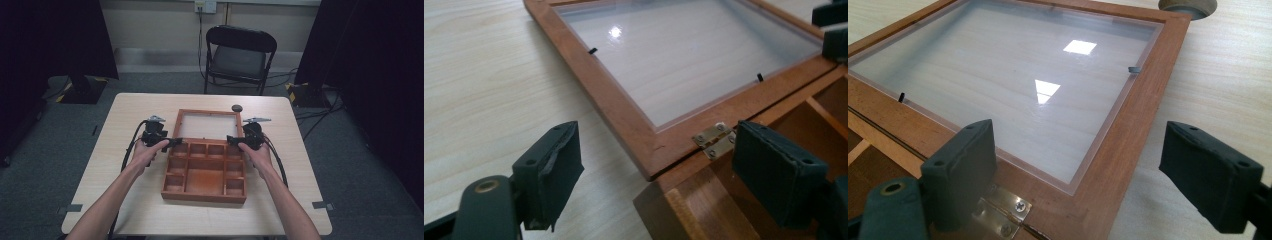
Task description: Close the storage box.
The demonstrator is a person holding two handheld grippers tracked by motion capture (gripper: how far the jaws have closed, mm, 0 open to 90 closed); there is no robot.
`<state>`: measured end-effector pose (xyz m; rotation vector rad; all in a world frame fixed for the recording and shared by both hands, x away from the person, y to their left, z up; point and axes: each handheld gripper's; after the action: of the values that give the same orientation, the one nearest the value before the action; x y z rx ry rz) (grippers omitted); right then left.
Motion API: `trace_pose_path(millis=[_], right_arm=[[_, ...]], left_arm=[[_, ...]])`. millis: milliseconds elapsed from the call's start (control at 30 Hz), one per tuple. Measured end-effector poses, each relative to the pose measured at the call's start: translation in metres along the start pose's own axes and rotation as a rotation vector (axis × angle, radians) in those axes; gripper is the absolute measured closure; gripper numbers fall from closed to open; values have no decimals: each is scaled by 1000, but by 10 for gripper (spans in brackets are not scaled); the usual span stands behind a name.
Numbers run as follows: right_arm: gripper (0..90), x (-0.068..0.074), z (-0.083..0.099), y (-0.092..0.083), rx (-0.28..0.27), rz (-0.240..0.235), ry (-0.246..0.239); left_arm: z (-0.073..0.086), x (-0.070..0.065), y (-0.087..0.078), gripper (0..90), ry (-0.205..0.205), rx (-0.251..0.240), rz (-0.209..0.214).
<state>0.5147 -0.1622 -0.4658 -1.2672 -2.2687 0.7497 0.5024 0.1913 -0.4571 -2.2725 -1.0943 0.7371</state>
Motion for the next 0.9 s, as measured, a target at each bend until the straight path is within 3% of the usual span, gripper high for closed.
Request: trace_pose_path(millis=[100,200,333,467,567,700,900], right_arm=[[137,-1,2,0,-9,-8,12],[136,-3,4,2,-19,-26,42],[133,-3,5,4,-25,-40,58],[131,-6,6,5,-21,-61,90],[131,-5,6,5,-22,-58,82],[131,-8,8,6,-23,-82,122],[131,-10,11,7,-33,-99,160]], left_arm=[[1,-3,7,189,2,23,-21],[6,-3,17,140,-27,52,16],[5,-2,18,116,-23,59,13],[4,0,18,129,-42,56,40],[1,1,17,161,-45,43,41],[-2,5,20,152,-77,38,83],[-3,6,21,157,-71,39,92]])
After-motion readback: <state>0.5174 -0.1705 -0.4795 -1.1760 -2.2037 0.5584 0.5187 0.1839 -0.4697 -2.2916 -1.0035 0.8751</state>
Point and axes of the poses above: each handheld gripper's, and its own axes: y roughly forward along the jaws, z roughly out of its underside, x roughly to its left, and after that the axes turned 4 degrees about -y, right-handed
